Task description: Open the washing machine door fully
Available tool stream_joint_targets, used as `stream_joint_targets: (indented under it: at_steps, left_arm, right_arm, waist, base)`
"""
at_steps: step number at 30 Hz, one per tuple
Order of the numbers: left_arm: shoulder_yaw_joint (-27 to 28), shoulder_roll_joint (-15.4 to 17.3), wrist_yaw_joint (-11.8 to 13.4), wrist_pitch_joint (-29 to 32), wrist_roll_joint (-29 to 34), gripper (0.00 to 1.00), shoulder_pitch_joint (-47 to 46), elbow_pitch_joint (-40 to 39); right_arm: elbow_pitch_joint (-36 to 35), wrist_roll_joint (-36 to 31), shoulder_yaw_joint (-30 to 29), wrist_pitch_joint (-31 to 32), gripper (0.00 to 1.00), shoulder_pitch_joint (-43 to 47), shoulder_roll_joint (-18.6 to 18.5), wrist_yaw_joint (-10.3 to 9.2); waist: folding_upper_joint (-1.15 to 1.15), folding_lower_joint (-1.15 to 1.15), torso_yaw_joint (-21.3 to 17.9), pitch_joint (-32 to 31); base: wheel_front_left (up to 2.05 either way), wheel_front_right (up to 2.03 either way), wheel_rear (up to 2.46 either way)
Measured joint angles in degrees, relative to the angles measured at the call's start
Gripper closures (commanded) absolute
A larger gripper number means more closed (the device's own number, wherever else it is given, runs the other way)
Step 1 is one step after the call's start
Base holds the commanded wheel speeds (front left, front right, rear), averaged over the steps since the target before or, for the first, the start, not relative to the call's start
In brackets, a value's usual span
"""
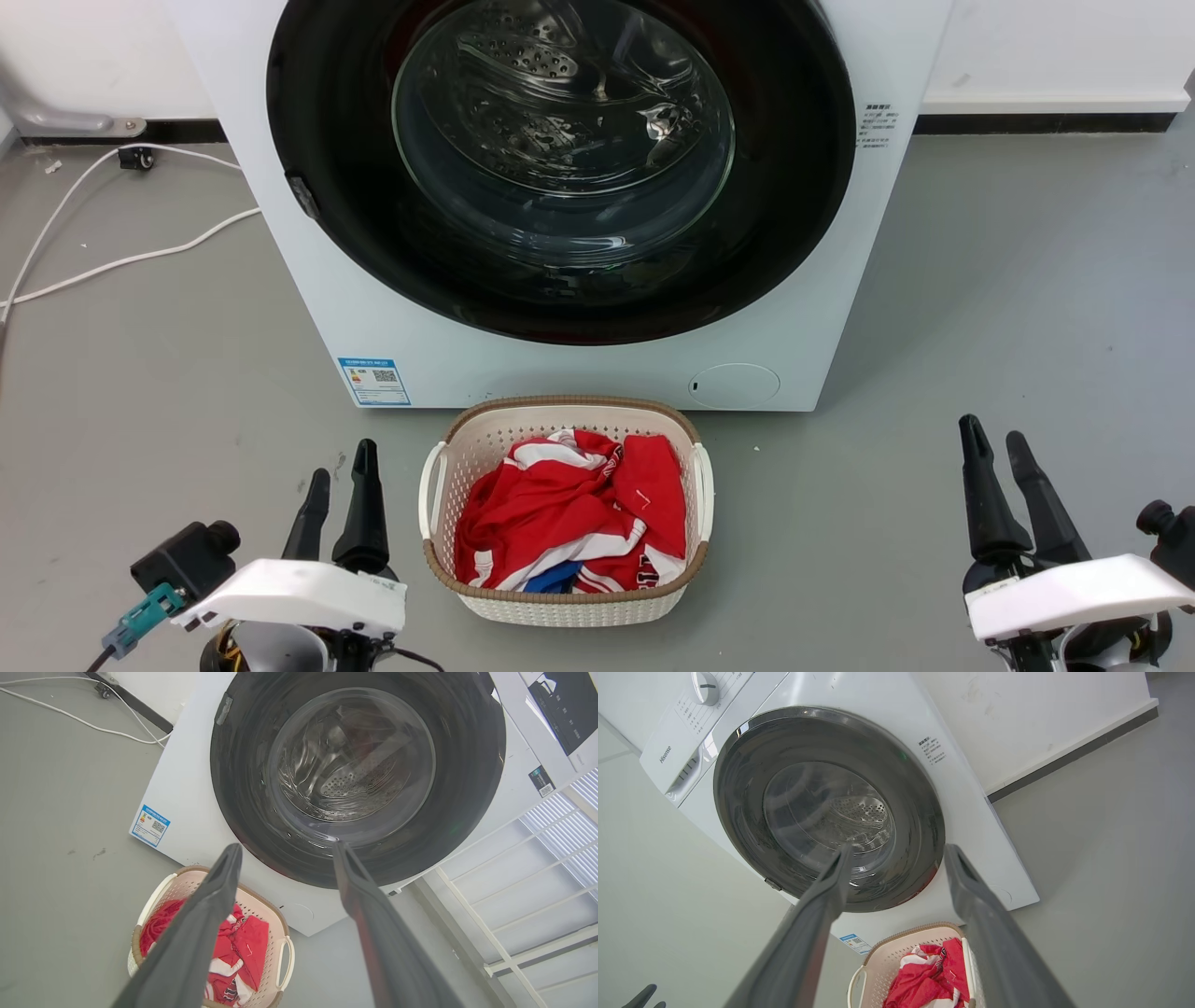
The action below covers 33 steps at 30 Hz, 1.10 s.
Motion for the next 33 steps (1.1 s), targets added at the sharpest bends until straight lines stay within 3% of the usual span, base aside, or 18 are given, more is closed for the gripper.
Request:
stream_joint_targets:
  at_steps: [16,33]
  left_arm:
    - [-2.8,1.3,1.6,-2.9,10.7,0.00,0.5,-1.6]
    - [-3.9,1.3,1.3,-5.4,20.4,0.00,1.6,-2.3]
  right_arm:
    - [-2.9,-10.9,-0.1,-2.6,0.00,1.3,0.0,0.00]
    - [-5.3,-17.9,-0.6,-5.1,0.00,2.7,0.0,0.01]
  waist:
    - [0.00,0.00,0.2,0.1]
    - [0.00,0.00,0.2,0.0]
  base:
    - [0.00,0.00,0.00]
    - [0.00,0.00,0.00]
